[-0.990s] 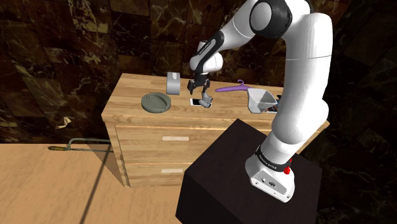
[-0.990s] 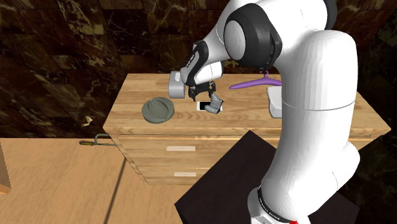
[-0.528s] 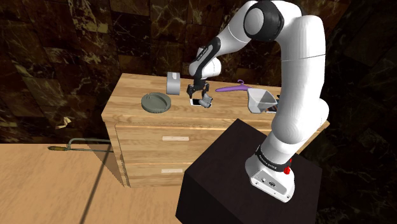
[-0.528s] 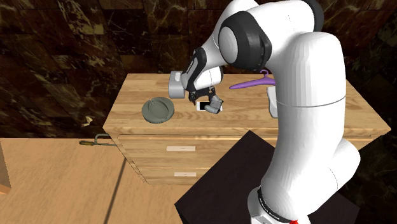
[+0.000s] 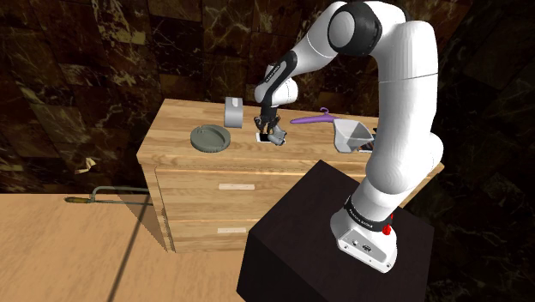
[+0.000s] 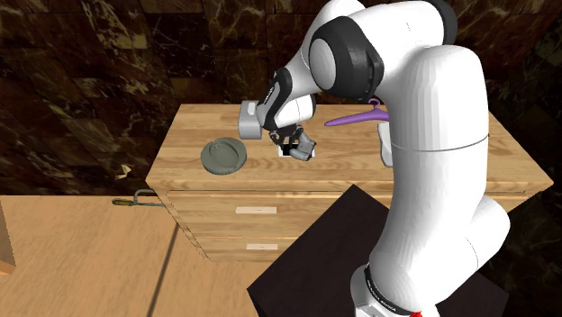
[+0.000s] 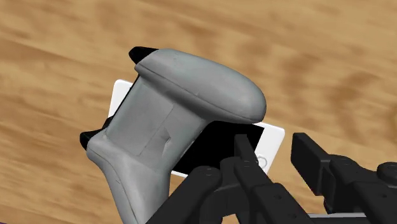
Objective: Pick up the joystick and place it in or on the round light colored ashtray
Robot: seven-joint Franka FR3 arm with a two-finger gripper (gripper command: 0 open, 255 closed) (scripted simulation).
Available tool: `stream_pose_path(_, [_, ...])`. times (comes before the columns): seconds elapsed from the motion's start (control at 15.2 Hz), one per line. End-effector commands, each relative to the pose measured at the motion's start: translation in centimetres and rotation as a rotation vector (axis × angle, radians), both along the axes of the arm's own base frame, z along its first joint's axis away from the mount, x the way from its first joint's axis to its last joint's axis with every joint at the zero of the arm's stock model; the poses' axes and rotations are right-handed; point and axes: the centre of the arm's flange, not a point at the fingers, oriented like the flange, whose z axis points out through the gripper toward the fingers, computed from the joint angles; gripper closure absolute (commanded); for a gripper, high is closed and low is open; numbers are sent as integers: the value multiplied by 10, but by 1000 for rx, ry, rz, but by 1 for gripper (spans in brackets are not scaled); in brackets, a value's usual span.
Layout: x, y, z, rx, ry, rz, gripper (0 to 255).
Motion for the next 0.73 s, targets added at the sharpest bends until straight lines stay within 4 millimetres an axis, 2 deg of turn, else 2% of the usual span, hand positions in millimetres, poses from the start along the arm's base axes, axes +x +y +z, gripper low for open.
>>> stream_pose_path(0.0, [0,0,0,0,0,0,255])
stream_pose_path(0.46, [0,0,0,0,0,0,255])
stream_pose_path(0.53, [0,0,0,0,0,0,0])
stream_pose_path(0.66, [-5,-28,-2,19,18,-207,0])
